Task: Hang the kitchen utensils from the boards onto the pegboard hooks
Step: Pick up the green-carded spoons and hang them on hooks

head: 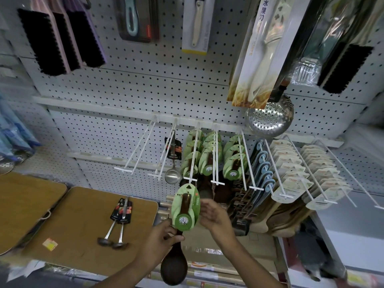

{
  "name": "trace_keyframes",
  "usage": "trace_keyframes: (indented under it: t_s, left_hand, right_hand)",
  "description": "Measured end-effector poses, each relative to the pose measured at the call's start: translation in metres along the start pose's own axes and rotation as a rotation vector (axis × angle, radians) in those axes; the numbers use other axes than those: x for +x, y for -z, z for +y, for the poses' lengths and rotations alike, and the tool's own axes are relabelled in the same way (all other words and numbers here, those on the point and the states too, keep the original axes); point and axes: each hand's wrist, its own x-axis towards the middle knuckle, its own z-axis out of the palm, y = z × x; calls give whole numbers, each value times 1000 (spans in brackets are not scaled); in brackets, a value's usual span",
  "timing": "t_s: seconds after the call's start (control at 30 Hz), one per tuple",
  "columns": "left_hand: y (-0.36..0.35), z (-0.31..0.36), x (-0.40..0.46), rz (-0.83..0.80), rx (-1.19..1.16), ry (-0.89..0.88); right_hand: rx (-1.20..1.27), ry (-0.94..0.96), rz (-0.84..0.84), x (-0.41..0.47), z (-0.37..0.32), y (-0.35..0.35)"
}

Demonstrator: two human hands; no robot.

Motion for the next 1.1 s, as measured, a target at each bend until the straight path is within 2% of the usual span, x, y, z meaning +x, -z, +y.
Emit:
trace_keyframes:
  t_s: [0.27, 1.1]
  left_hand:
    - [-6, -4, 4, -19, 19, -24]
    - [-5, -15, 44, -37, 21, -78]
  right_hand:
    - [10, 32, 133, 5, -11, -12]
    - [-54, 62, 266, 28, -3, -25]
